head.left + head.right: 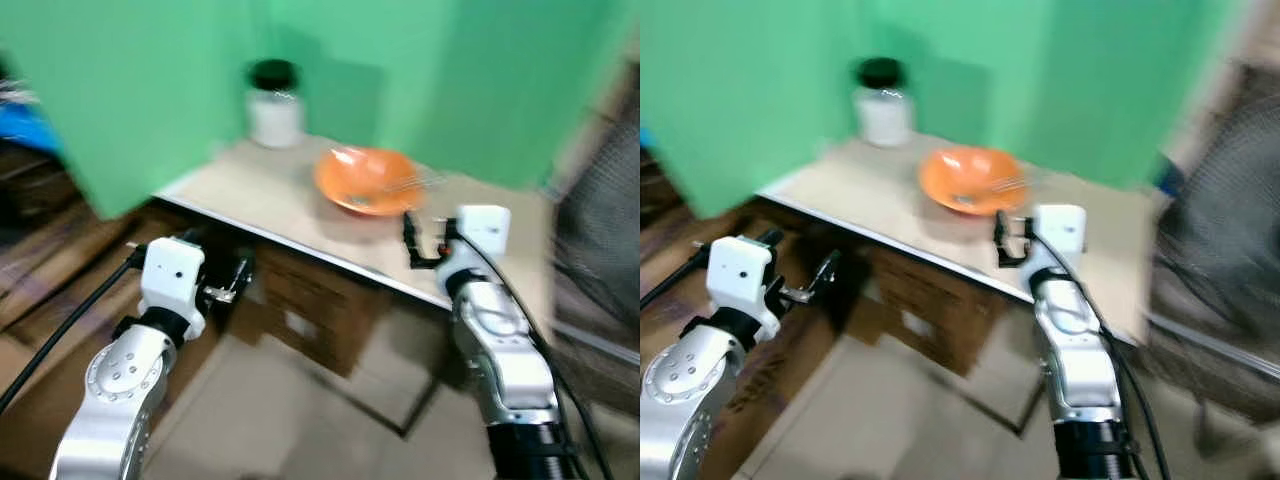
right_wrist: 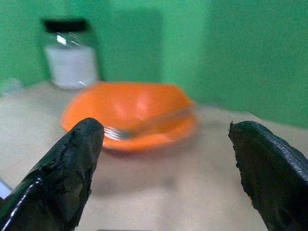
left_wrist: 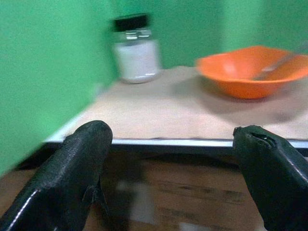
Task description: Setting the table
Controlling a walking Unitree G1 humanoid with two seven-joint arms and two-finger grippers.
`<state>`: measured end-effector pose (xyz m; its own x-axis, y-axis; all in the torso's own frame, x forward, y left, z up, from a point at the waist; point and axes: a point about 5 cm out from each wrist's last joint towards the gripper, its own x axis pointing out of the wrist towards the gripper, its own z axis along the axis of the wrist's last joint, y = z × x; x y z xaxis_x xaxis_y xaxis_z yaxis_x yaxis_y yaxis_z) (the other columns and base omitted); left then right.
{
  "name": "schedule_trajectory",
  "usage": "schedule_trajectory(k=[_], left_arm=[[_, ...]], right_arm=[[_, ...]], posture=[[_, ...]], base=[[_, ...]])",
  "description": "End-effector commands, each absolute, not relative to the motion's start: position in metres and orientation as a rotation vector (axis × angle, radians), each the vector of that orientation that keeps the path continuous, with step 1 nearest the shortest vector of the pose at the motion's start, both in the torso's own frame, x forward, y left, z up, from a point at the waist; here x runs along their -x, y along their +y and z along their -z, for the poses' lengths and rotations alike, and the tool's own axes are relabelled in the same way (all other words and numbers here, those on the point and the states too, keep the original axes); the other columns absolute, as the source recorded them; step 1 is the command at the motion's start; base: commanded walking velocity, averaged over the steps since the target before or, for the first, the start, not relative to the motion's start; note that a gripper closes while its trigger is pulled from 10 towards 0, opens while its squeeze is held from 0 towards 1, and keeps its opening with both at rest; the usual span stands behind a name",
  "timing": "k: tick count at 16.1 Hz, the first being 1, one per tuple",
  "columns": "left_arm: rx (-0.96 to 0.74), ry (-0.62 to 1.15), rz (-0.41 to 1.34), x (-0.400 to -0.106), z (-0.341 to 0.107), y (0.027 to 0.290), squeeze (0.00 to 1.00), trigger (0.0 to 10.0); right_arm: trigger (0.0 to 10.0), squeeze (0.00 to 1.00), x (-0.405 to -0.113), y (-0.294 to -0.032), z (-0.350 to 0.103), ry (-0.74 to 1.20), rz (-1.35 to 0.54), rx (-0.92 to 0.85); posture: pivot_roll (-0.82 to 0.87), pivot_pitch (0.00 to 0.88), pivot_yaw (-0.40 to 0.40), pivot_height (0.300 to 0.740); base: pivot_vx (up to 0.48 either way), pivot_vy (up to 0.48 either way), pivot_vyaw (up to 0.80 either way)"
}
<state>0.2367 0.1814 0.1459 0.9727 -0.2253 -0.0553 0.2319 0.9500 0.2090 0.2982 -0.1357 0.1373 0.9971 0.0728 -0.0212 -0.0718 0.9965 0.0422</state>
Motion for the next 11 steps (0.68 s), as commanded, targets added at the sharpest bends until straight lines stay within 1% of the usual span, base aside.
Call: schedule_trajectory(k=[1,5,11], left_arm=[[-0.229,0.039,0.225,-0.2371,-0.1456,0.1851,0.0,10.0],[-0.24,0.03,0.224,-0.243,-0.1487,0.188,0.0,10.0],[-0.231,0.04,0.218,-0.2401,-0.1452,0.1858,0.0,10.0]], right_arm=[[10.0,1.0,-0.2989,-0.1243,-0.1381,0.015,-0.104,-0.058],[10.0,1.0,-0.3031,-0.1255,-0.1412,0.002,-0.096,-0.053],[10.0,1.0,-0.3048,-0.1236,-0.1427,-0.005,-0.119,-0.025]], posture=[[0.16,0.0,0.012,0.74],[0.15,0.0,0.015,0.74],[0.15,0.0,-0.001,0.74]], base=[[0.39,0.0,0.0],[0.398,0.0,0.0],[0.4,0.0,0.0]])
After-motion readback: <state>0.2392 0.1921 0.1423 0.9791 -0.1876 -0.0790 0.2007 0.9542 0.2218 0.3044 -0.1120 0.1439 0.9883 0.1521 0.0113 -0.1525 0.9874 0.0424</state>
